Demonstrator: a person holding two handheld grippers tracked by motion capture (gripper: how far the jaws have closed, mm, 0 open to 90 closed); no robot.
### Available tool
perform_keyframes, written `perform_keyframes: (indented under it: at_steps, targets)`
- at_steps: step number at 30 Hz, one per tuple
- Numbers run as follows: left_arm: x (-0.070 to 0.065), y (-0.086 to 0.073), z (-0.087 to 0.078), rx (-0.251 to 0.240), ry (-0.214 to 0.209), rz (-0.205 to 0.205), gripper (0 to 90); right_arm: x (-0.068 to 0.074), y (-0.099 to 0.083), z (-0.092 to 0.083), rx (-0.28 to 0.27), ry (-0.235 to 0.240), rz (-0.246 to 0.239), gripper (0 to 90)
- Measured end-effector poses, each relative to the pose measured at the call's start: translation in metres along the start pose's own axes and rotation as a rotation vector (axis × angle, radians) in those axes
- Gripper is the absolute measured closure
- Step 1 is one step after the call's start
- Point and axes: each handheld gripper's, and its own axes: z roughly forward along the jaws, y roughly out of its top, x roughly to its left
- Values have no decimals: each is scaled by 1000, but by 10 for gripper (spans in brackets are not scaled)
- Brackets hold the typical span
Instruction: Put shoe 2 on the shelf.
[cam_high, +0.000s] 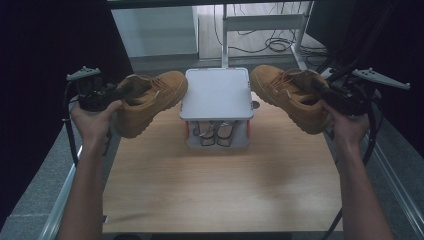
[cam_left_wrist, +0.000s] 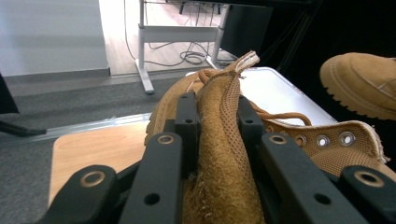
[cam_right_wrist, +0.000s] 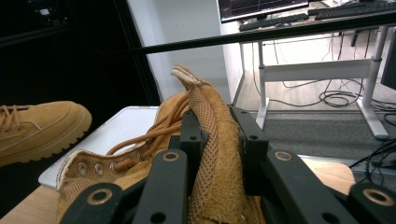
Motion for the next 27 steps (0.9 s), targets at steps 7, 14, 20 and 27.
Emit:
perform_keyframes:
  at_steps: [7,14,20,27]
  targets:
    - [-11,6,18,-8,-42,-18,764,15,4,19,-3,1,21,760]
    - [-27,15,40,-6,-66,-42,763,33,7,41,-2,0,52,756]
    - [-35,22,56,-11,-86,-72,762,46,9,56,-6,0,69,754]
    - [-40,28,72,-21,-84,-115,761,57,8,78,-18,-9,121,753]
